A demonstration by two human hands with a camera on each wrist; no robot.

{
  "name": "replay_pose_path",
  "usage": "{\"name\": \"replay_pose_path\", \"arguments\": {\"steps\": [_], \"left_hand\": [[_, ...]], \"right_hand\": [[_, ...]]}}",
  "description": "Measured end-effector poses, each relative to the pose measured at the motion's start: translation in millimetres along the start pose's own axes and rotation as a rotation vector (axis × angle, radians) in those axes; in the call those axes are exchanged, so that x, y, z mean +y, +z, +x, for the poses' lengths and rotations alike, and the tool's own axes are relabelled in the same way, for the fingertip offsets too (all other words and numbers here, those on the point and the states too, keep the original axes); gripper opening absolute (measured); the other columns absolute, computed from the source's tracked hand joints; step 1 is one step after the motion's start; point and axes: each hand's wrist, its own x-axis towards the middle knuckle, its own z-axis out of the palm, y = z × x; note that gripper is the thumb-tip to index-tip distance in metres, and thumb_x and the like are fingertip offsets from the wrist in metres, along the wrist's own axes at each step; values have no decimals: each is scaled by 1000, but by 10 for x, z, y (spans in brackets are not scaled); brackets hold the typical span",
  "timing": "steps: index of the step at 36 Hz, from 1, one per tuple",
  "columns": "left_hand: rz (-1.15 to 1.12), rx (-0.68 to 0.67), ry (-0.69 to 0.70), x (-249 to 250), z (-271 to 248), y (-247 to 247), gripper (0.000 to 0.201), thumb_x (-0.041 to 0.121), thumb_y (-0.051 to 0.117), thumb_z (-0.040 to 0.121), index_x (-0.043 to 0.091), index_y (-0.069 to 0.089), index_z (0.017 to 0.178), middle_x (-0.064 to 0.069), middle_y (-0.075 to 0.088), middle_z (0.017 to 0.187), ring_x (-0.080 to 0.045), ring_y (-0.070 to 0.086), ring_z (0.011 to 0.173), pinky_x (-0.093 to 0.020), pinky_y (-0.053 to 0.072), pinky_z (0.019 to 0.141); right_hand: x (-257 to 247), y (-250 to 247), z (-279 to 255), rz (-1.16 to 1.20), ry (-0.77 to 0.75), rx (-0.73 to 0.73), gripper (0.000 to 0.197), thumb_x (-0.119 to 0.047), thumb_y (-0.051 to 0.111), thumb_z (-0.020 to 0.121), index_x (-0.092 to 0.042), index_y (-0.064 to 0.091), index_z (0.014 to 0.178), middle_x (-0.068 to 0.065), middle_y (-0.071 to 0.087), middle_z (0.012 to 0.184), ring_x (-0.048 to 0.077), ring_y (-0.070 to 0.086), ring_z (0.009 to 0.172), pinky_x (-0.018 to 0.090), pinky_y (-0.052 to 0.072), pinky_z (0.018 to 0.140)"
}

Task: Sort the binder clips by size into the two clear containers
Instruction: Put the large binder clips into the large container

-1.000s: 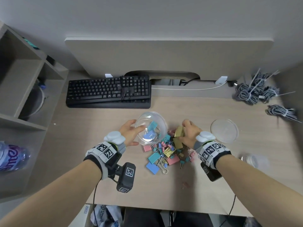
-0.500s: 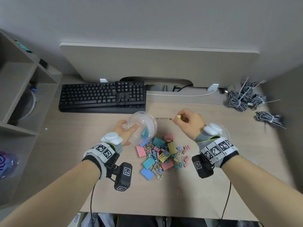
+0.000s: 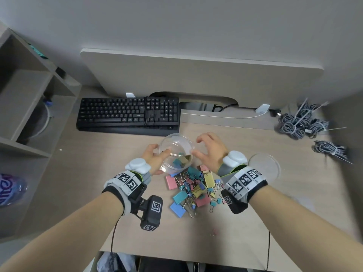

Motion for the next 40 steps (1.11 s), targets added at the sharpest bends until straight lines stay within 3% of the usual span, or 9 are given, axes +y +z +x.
{"name": "replay_pose_path", "arguments": {"steps": [3, 7, 15, 18, 20, 24, 30, 36, 40], "left_hand": [[-43, 19, -30, -41, 34, -75, 65, 33, 66, 90, 19, 33, 145, -12, 49, 132, -24, 50, 108, -46, 56, 85], [-107, 44, -67, -64, 43, -153, 63, 30, 66, 90, 18, 36, 143, -8, 47, 124, -28, 49, 109, -50, 55, 89], [-102, 54, -84, -98, 36, -256, 64, 32, 67, 89, 20, 36, 144, -12, 49, 136, -27, 50, 108, -51, 55, 90], [-100, 59, -85, -94, 44, -281, 65, 32, 67, 89, 19, 35, 144, -12, 50, 135, -28, 50, 110, -51, 54, 91], [-93, 67, -82, -89, 44, -286, 65, 33, 67, 89, 19, 35, 144, -12, 50, 134, -27, 50, 109, -50, 55, 90], [-87, 64, -81, -78, 55, -293, 65, 33, 66, 89, 20, 35, 144, -11, 51, 133, -26, 50, 110, -49, 56, 88], [-73, 41, -79, -43, 70, -247, 64, 33, 67, 88, 20, 37, 143, -12, 50, 133, -26, 50, 110, -48, 56, 88], [-54, 26, -65, -7, 43, -170, 65, 33, 68, 88, 20, 37, 143, -13, 50, 134, -25, 49, 109, -49, 56, 87], [-42, 18, -54, 4, 1, -159, 66, 33, 68, 87, 20, 36, 143, -13, 50, 133, -26, 49, 108, -50, 55, 90]], "right_hand": [[247, 5, 22, -32, 155, -61, 35, -36, 61, 89, -14, 55, 116, 3, 54, 119, 23, 58, 95, 32, 48, 80], [525, 193, -6, -198, 281, -253, 52, -39, 70, 81, -15, 49, 122, 5, 51, 116, 28, 59, 94, 30, 43, 72], [694, 828, -104, -412, 277, -440, 56, -18, 62, 83, -27, 36, 133, 8, 40, 129, 32, 61, 104, 45, 54, 87], [731, 945, -77, -367, 363, -380, 56, -14, 61, 87, -21, 36, 137, 12, 39, 131, 34, 62, 102, 41, 53, 86], [696, 967, -81, -356, 399, -270, 48, -10, 63, 88, -15, 45, 132, 18, 46, 127, 34, 65, 93, 38, 52, 74], [824, 1012, -124, -305, 458, -189, 43, -13, 88, 63, -7, 67, 100, 22, 62, 86, 33, 64, 56, 34, 52, 49], [854, 413, -224, -284, 485, -265, 56, -19, 66, 82, -13, 44, 133, 17, 49, 126, 37, 51, 114, 44, 45, 92], [945, 213, -294, -351, 480, -180, 23, -17, 56, 85, -12, 58, 107, 10, 63, 102, 27, 58, 86, 28, 42, 69], [938, 135, -241, -253, 586, -175, 15, -27, 52, 89, -15, 57, 97, 8, 61, 96, 25, 55, 80, 32, 47, 71]]}}
